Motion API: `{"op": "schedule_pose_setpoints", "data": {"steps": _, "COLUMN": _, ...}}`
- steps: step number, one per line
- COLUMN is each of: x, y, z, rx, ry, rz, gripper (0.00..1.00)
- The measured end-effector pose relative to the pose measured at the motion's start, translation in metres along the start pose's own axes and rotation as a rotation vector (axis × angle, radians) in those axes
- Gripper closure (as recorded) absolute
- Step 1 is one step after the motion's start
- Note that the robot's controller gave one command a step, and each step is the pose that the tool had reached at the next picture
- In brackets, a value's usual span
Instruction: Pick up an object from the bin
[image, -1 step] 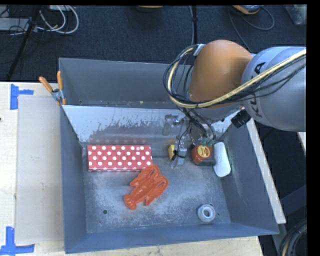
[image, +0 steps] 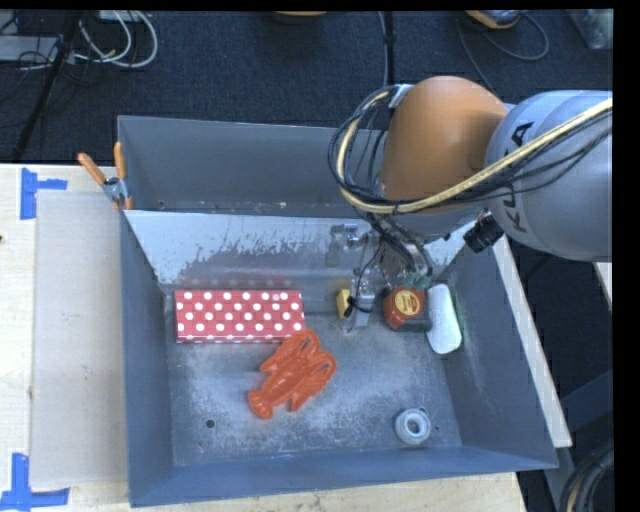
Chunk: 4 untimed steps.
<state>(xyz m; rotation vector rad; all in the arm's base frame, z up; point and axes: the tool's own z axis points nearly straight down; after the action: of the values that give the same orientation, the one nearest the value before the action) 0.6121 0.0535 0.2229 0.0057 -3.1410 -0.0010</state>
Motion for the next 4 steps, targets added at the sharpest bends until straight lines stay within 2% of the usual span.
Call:
{"op": "schedule_pose_setpoints", "data": {"steps": 1, "x": 0.019, "y": 0.005, "z": 0.033, "rx": 0.001, "ry": -0.001, "rz": -0.069, "gripper": 0.0}}
{"op": "schedule_pose_setpoints", "data": {"steps": 2, "x": 0.04, "y": 0.052, "z": 0.075, "rx": 0.001, "ry": 0.002, "rz": -0.152, "gripper": 0.0}}
{"op": "schedule_pose_setpoints", "data": {"steps": 3, "x": 0.029, "y": 0.042, "z": 0.128, "rx": -0.004, "ry": -0.004, "rz": -0.194, "gripper": 0.0}}
{"op": "schedule_pose_setpoints", "data": {"steps": 4, "x": 0.009, "y": 0.033, "z": 0.146, "rx": 0.001, "ry": -0.007, "rz": -0.518, "gripper": 1.0}}
